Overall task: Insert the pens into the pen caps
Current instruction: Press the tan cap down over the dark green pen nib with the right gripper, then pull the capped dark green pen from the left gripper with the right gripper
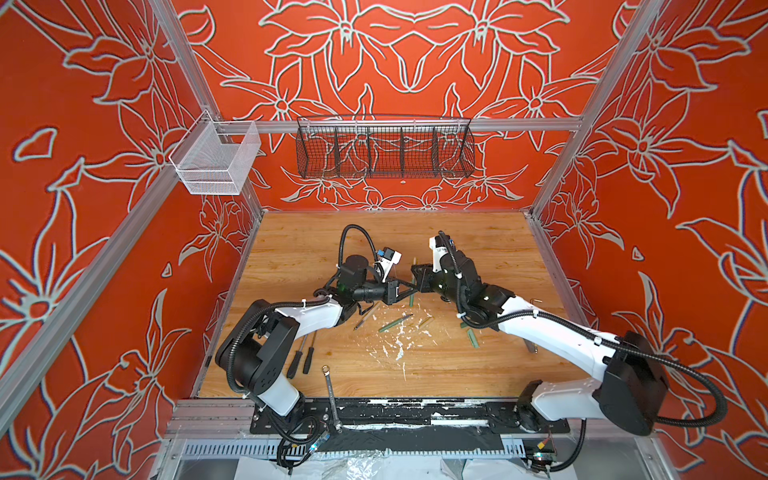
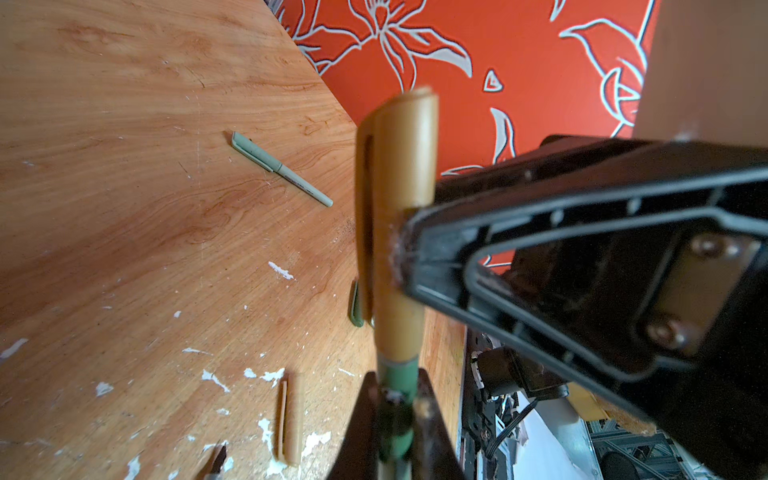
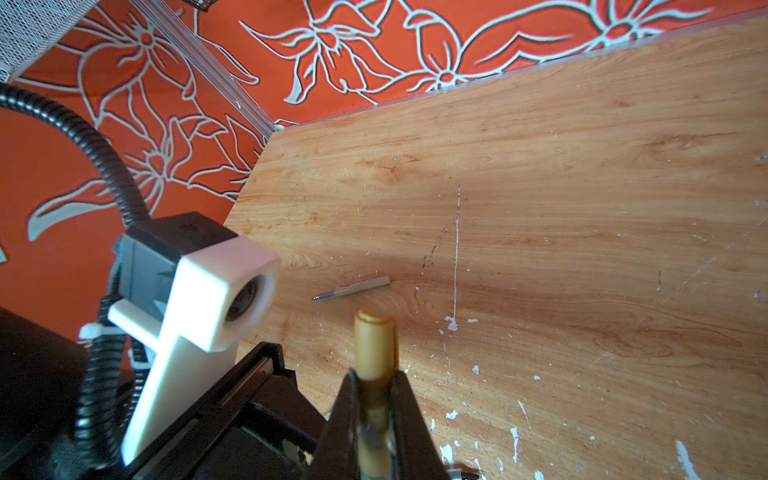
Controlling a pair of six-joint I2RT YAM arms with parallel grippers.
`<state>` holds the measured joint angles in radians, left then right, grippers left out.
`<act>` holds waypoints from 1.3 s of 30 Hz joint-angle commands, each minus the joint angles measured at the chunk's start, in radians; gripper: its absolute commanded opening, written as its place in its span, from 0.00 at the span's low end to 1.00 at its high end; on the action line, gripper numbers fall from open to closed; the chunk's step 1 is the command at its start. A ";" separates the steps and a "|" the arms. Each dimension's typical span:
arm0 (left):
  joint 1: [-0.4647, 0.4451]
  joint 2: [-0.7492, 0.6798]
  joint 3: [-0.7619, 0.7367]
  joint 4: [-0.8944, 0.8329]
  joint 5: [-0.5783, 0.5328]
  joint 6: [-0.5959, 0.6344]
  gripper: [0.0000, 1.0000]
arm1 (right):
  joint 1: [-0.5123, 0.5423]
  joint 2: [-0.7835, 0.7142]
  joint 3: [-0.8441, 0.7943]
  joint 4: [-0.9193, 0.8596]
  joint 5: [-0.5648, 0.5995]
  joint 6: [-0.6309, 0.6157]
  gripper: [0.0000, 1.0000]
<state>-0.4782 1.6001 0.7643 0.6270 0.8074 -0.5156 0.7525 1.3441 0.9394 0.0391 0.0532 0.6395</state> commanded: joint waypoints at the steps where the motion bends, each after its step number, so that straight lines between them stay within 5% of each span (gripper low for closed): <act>1: 0.009 -0.002 0.095 0.153 -0.048 -0.008 0.00 | 0.048 0.005 -0.043 -0.090 -0.154 0.054 0.00; 3: 0.009 0.001 0.092 0.149 -0.043 -0.009 0.05 | 0.040 0.000 -0.041 -0.075 -0.143 0.067 0.00; 11: 0.006 -0.080 -0.064 0.075 -0.051 0.004 0.56 | -0.111 -0.023 -0.056 -0.023 -0.180 0.113 0.00; 17: -0.015 -0.206 -0.206 -0.020 -0.096 0.011 0.82 | -0.229 -0.008 -0.061 -0.092 -0.210 0.029 0.00; 19: -0.023 -0.259 -0.220 -0.079 -0.115 0.026 1.00 | -0.266 0.011 -0.051 -0.130 -0.217 -0.015 0.00; 26: -0.031 -0.433 -0.191 -0.349 -0.213 0.113 0.97 | -0.409 0.206 0.154 -0.440 -0.269 -0.358 0.00; 30: -0.031 -0.491 -0.187 -0.387 -0.244 0.117 0.97 | -0.421 0.359 0.350 -0.674 -0.157 -0.573 0.00; 39: -0.031 -0.519 -0.178 -0.427 -0.258 0.125 0.97 | -0.427 0.589 0.538 -0.769 -0.014 -0.792 0.00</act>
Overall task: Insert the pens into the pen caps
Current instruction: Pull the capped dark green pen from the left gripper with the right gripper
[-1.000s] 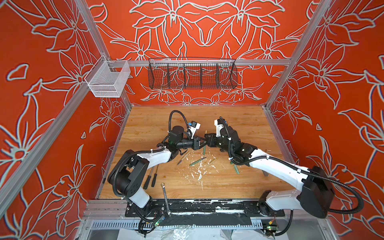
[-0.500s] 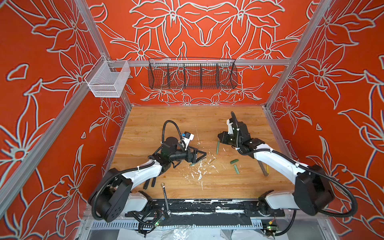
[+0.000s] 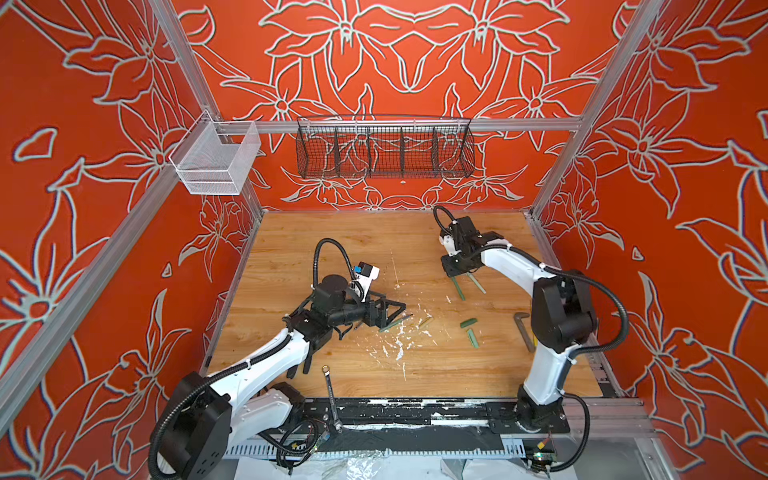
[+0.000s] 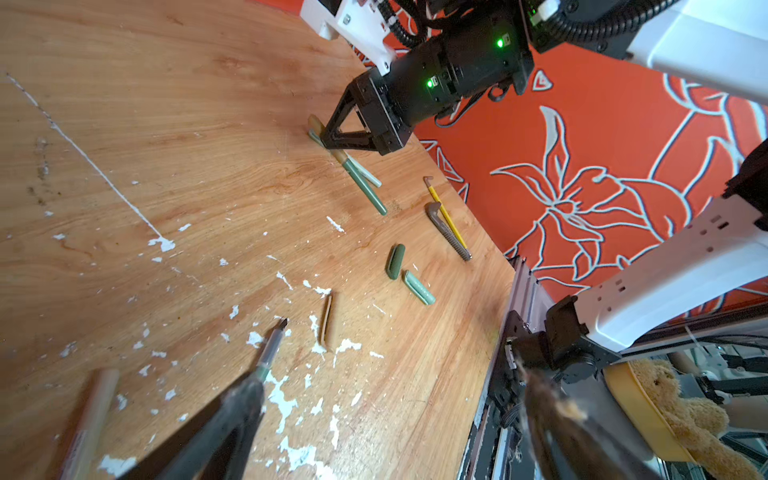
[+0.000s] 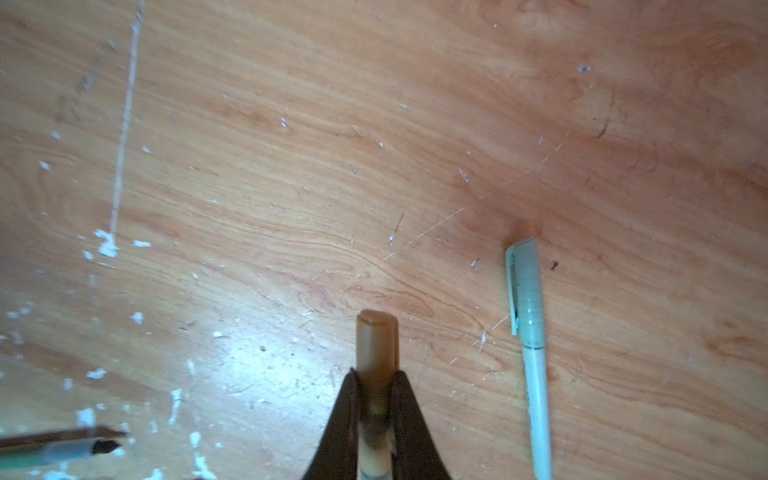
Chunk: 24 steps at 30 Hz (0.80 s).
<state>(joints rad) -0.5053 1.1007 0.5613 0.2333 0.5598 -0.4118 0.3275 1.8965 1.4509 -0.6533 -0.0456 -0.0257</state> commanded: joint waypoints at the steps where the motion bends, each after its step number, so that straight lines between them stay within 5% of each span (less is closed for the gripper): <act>1: -0.004 -0.023 0.024 -0.036 -0.015 0.021 0.97 | -0.002 0.052 0.033 -0.074 0.100 -0.140 0.00; 12: -0.004 -0.017 0.030 -0.040 -0.026 0.031 0.97 | -0.015 0.167 0.050 -0.016 0.265 -0.256 0.00; 24: -0.004 0.016 0.047 -0.033 -0.026 0.041 0.97 | -0.062 0.251 0.086 0.003 0.315 -0.220 0.06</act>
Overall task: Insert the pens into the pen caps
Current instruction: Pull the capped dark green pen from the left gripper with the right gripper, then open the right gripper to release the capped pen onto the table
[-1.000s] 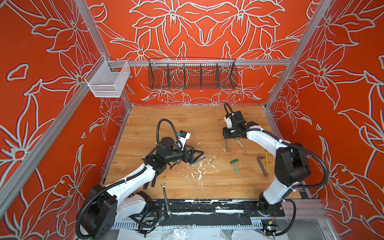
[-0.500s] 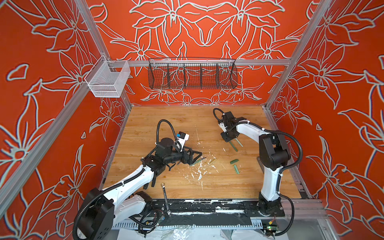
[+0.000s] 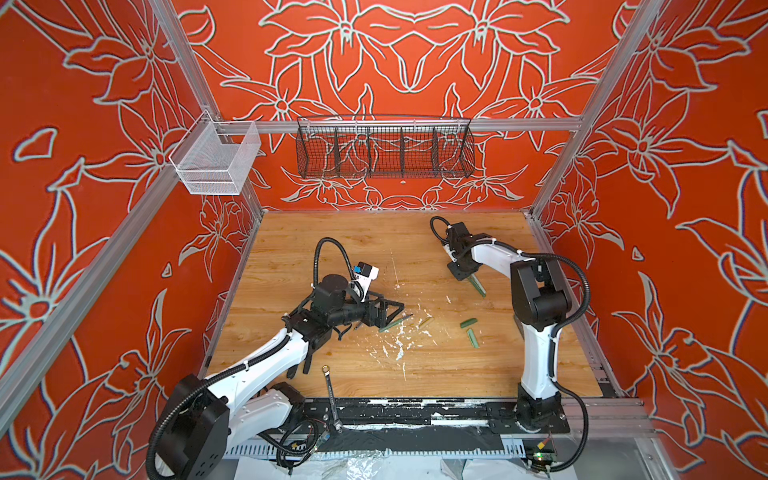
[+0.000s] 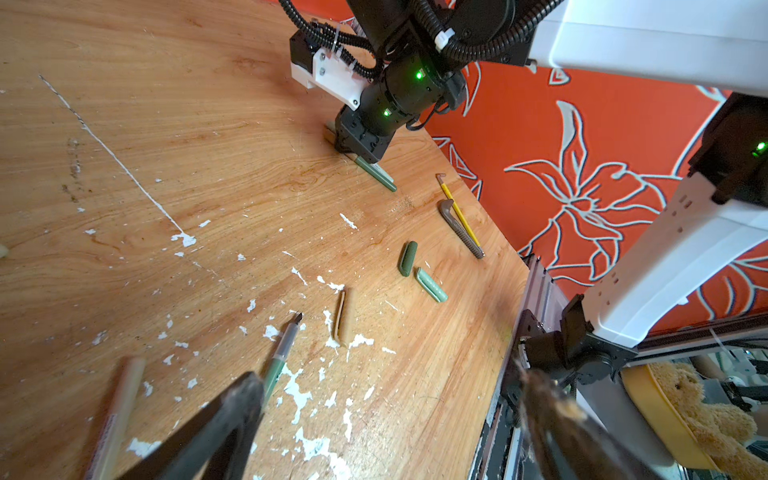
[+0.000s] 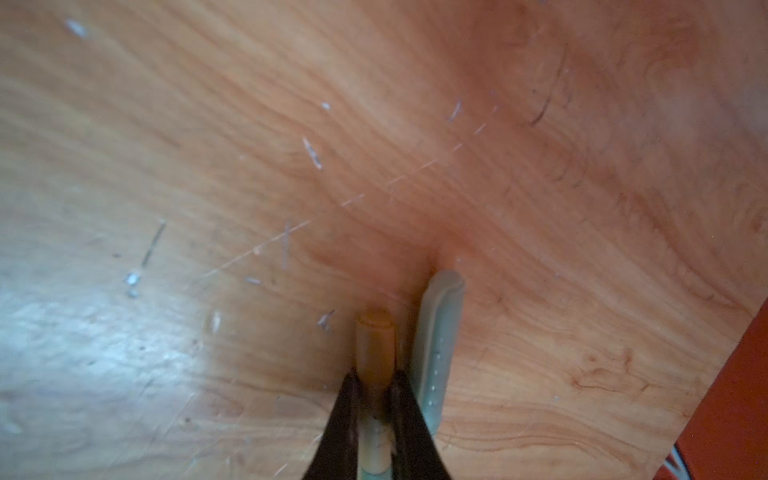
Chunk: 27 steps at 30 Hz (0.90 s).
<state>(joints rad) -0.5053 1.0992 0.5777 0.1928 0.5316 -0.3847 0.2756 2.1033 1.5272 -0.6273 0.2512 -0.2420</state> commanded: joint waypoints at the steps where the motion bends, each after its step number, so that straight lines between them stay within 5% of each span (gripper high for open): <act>1: -0.004 0.022 0.033 0.010 0.005 0.015 0.97 | -0.014 0.046 0.013 -0.026 0.018 -0.002 0.08; 8: -0.004 0.022 0.035 0.011 0.007 0.012 0.97 | -0.020 0.012 0.025 -0.034 -0.032 0.024 0.21; 14: -0.004 0.004 0.032 -0.006 -0.007 0.006 0.97 | -0.020 -0.072 0.012 -0.046 -0.099 0.077 0.53; 19: -0.004 0.005 0.046 -0.029 -0.028 -0.001 0.97 | -0.020 -0.166 -0.028 -0.057 -0.144 0.141 0.66; 27: -0.004 0.028 0.074 -0.092 -0.125 -0.031 0.97 | -0.011 -0.379 -0.234 0.033 -0.401 0.279 0.86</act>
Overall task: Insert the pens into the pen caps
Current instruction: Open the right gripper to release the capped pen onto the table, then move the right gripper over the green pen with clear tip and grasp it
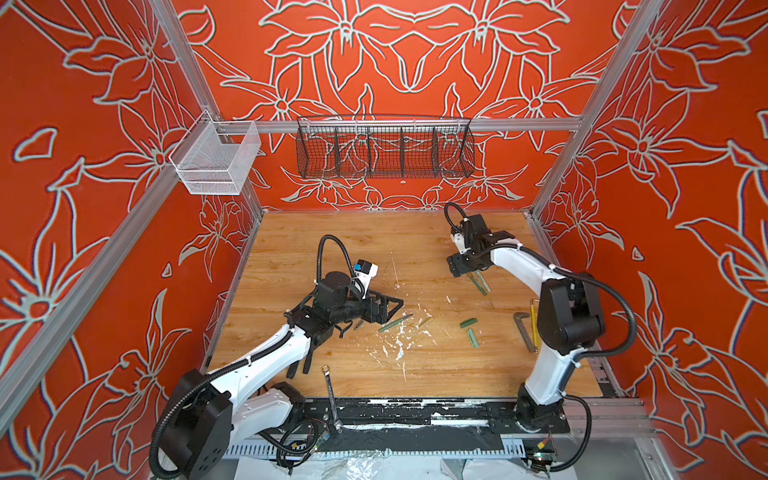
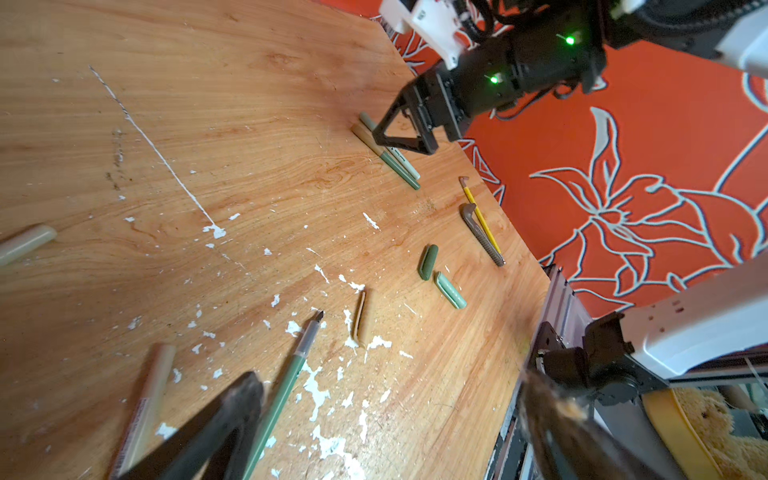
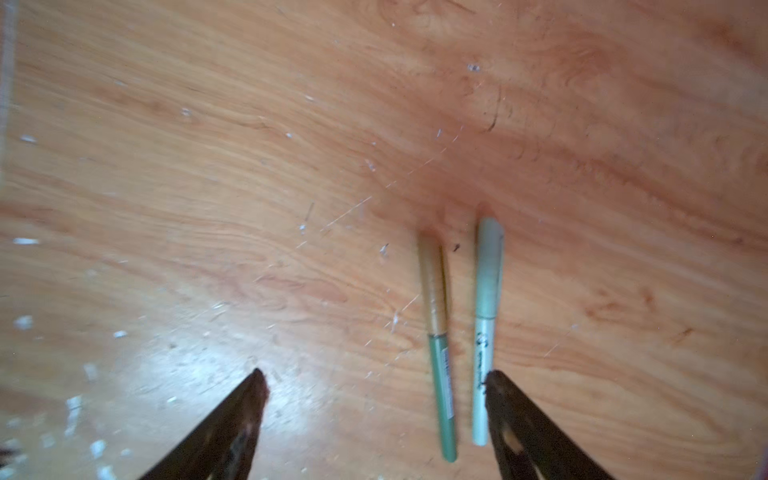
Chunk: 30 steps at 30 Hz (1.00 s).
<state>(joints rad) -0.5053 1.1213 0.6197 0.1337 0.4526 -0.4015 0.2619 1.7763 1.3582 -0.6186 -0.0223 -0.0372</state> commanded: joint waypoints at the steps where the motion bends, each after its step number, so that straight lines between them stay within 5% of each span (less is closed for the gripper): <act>1: -0.004 0.014 0.037 -0.042 -0.054 -0.014 0.97 | 0.007 -0.089 -0.109 0.049 -0.161 0.096 0.86; 12: -0.060 0.215 0.146 -0.175 0.000 0.090 0.97 | 0.116 -0.280 -0.373 0.123 -0.174 0.230 0.86; 18: -0.079 0.325 0.241 -0.321 -0.130 0.155 0.98 | 0.184 -0.360 -0.447 0.147 -0.134 0.307 0.86; 30: -0.107 0.316 0.274 -0.445 -0.349 0.148 0.99 | 0.249 -0.324 -0.428 0.196 -0.290 0.360 0.73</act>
<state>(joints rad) -0.6090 1.4765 0.8955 -0.2668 0.1791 -0.2413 0.4900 1.4181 0.9028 -0.4366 -0.2562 0.2928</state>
